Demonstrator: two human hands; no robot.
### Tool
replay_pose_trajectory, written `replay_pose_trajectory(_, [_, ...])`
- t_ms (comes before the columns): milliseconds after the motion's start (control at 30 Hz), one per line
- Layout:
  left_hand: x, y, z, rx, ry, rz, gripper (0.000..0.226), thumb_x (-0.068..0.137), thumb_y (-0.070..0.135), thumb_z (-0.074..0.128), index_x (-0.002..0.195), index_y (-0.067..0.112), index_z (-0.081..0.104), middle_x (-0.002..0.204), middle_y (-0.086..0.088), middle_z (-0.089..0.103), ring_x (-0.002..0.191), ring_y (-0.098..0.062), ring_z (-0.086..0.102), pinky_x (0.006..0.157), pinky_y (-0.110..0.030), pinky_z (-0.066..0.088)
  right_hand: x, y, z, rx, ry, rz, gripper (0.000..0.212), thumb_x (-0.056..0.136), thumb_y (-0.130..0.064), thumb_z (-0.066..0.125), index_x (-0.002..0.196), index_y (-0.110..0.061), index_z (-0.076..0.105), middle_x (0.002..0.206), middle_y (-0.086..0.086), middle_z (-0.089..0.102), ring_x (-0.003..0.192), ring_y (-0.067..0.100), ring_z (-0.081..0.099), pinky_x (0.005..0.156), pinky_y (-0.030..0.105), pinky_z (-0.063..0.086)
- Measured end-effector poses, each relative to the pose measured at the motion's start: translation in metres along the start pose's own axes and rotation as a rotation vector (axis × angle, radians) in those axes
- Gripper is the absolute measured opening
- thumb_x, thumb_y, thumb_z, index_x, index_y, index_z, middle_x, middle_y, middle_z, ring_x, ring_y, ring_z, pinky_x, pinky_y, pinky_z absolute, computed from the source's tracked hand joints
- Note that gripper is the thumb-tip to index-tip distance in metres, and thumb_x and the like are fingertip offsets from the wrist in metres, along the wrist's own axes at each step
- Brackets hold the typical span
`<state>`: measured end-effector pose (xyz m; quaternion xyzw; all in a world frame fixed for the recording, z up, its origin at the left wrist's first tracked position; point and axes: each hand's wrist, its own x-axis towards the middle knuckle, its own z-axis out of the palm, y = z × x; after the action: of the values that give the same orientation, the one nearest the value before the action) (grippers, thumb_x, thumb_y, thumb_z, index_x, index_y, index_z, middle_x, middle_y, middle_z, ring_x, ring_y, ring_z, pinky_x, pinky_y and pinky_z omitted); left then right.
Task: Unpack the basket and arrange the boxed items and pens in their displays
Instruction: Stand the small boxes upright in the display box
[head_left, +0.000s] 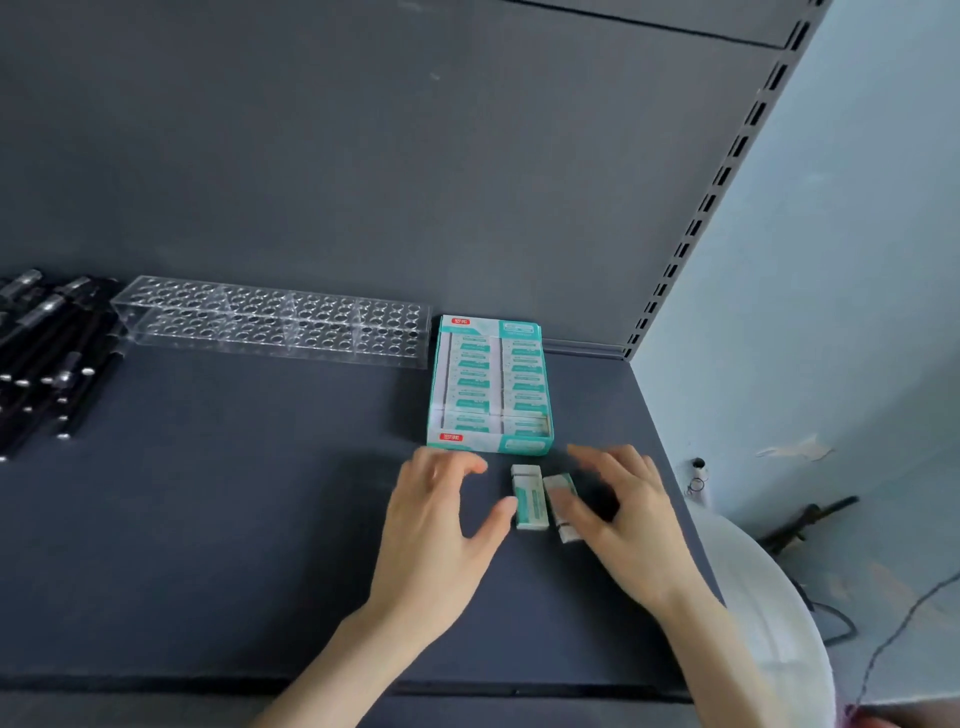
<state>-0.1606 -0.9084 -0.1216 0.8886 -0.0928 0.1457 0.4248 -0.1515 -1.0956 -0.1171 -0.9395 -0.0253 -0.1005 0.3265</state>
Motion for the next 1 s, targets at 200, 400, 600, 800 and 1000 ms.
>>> replay_pose_trajectory(200, [-0.003,0.016,0.025,0.371,-0.080,0.111,0.044,0.087,0.032,0.064,0.129,0.020,0.058,0.093,-0.004,0.050,0.083,-0.026,0.056,0.071,-0.038,0.042,-0.008,0.012,-0.010,-0.063,-0.103,-0.122,0.029,0.086,-0.033,0.064,0.114,-0.022,0.065,0.109,-0.007,0.052,0.099,0.017,0.043,0.090,0.030,0.031])
replay_pose_trajectory(400, [-0.015,0.014,0.022,0.344,-0.122,0.048,0.034,0.085,0.040,0.060,0.116,0.024,0.056,0.122,0.007,0.049,0.108,-0.018,0.045,0.082,-0.029,0.027,-0.014,0.016,-0.015,0.329,-0.093,-0.058,0.020,0.081,-0.021,0.071,0.089,-0.034,0.057,0.073,-0.013,0.060,0.065,0.006,0.050,0.065,0.017,0.042])
replay_pose_trajectory(600, [-0.019,0.019,0.006,-0.097,-0.173,-0.207,0.044,0.069,0.031,0.080,0.102,0.035,0.051,0.103,0.021,0.058,0.099,0.004,0.054,0.084,-0.015,0.041,-0.015,0.017,-0.019,0.629,-0.034,0.033,0.024,0.078,-0.011,0.074,0.085,-0.025,0.057,0.063,-0.012,0.057,0.055,0.009,0.049,0.054,0.021,0.044])
replay_pose_trajectory(800, [-0.024,0.024,0.000,-0.491,-0.085,-0.408,0.030,0.074,0.010,0.078,0.096,0.026,0.064,0.098,0.000,0.063,0.086,-0.010,0.069,0.069,-0.020,0.054,-0.011,0.012,-0.023,0.868,-0.067,0.046,0.023,0.080,-0.009,0.071,0.095,-0.026,0.068,0.074,-0.011,0.065,0.061,0.008,0.060,0.060,0.018,0.049])
replay_pose_trajectory(1000, [-0.014,0.029,-0.005,-0.943,-0.028,-0.593,0.007,0.092,0.010,0.055,0.097,0.015,0.053,0.079,-0.001,0.072,0.076,-0.015,0.066,0.069,-0.027,0.049,-0.003,-0.009,-0.016,1.101,-0.112,0.021,0.014,0.075,-0.016,0.068,0.088,-0.022,0.064,0.085,-0.001,0.069,0.083,0.023,0.069,0.064,0.025,0.055])
